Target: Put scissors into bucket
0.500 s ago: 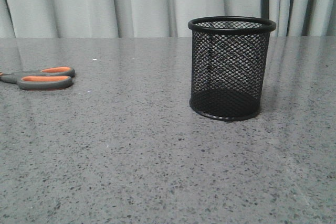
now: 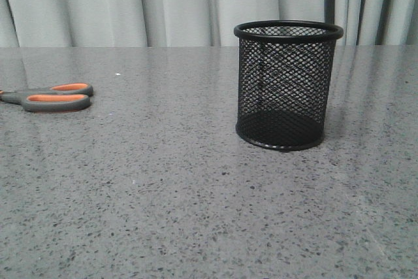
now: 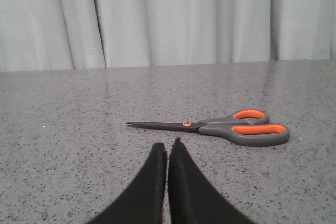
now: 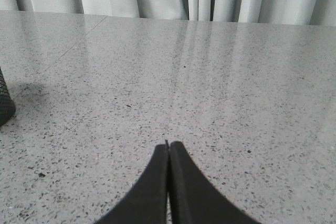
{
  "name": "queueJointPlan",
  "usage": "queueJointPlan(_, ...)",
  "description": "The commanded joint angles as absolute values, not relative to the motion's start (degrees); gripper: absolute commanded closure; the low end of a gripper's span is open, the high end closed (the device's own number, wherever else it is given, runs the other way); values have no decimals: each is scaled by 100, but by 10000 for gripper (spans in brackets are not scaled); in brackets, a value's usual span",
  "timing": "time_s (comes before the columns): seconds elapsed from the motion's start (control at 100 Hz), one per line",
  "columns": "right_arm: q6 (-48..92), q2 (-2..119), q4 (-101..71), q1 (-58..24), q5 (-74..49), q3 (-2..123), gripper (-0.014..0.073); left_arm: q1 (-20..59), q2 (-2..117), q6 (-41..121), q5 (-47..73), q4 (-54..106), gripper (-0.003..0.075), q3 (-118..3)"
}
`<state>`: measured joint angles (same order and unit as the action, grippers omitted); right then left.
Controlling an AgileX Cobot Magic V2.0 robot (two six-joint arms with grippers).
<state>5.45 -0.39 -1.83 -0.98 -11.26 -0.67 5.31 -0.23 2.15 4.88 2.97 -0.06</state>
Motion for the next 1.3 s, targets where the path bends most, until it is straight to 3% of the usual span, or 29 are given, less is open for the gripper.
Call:
queueJointPlan(0.0, 579, -159, -143, -56, -733, -217, 662, 508, -171, 180, 0, 347, 741, 92)
queueJointPlan(0.96, 579, -159, -454, -56, -318, -217, 662, 508, -171, 180, 0, 357, 741, 92)
queueJointPlan(1.29, 579, -159, -2306, -56, 131, -217, 662, 508, -171, 180, -31, 2310, 741, 92)
